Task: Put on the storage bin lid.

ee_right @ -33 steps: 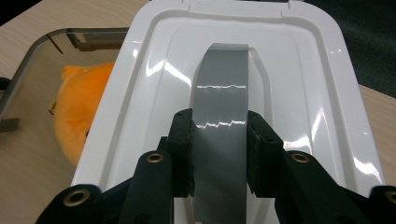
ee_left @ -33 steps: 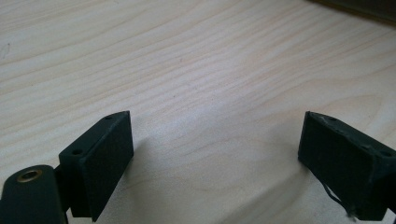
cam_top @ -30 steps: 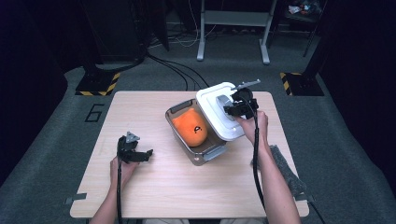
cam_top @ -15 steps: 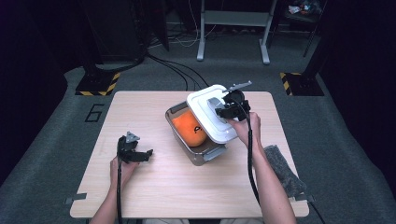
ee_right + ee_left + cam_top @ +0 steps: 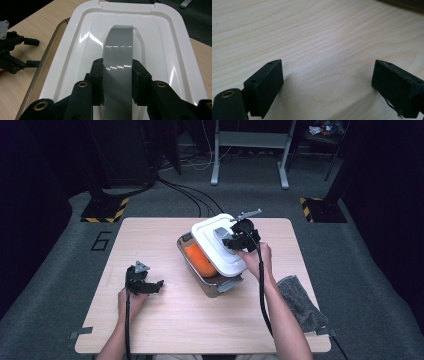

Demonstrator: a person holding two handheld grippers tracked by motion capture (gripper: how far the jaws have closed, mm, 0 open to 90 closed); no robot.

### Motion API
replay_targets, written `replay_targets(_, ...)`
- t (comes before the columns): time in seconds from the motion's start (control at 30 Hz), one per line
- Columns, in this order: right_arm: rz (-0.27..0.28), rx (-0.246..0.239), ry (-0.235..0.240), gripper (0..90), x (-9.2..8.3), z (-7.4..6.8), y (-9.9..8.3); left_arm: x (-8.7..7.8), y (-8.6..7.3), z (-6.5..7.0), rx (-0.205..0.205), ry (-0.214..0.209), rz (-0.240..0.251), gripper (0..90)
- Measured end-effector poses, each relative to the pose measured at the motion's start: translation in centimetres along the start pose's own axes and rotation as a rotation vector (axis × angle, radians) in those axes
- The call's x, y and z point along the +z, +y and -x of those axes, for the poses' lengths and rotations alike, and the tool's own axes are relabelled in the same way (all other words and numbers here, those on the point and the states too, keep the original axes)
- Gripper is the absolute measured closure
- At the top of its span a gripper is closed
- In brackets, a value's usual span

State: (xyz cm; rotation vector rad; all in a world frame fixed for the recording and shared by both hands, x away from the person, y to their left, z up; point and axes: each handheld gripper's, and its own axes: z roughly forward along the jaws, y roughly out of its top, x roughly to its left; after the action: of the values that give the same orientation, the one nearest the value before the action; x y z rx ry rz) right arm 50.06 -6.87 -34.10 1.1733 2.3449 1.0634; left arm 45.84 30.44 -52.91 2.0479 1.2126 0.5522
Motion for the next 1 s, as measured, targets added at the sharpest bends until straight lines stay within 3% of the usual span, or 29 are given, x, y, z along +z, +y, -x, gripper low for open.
replay_targets(0.4,-0.002,-0.006,0.039,66.5,1.1,-1.8,0.0,0.0,0.0,0.0,0.000,0.000,0.000,10.1)
replay_targets(0.43,0.001,0.010,0.039,66.5,1.3,-2.1,0.0,0.0,0.0,0.0,0.001,0.001,0.000,10.1)
replay_targets(0.47,0.006,-0.007,0.044,66.5,1.4,-2.2,0.0,0.0,0.0,0.0,0.000,0.000,0.000,10.1)
replay_targets(0.5,0.001,0.010,0.048,66.5,1.5,-2.5,0.0,0.0,0.0,0.0,0.000,0.000,0.000,10.1)
replay_targets(0.57,-0.003,-0.019,0.054,66.5,1.7,-2.7,0.0,0.0,0.0,0.0,0.000,0.001,0.000,10.1)
replay_targets(0.77,-0.002,-0.020,0.057,66.5,2.6,-3.2,-0.3,0.0,0.0,0.0,-0.004,0.001,0.004,10.1)
replay_targets(0.87,-0.004,0.005,0.051,66.5,3.0,-3.6,-0.5,0.0,0.0,0.0,-0.005,0.001,0.003,10.1)
replay_targets(0.9,-0.005,-0.024,0.048,66.5,3.1,-3.5,-0.5,0.0,0.0,0.0,-0.004,0.001,0.003,10.1)
replay_targets(0.93,-0.001,-0.004,0.041,66.5,3.3,-3.7,-0.6,0.0,0.0,0.0,-0.004,0.001,0.003,10.1)
replay_targets(1.0,-0.006,-0.010,0.039,66.5,3.4,-3.9,-0.7,0.0,0.0,0.0,-0.004,0.001,0.003,10.1)
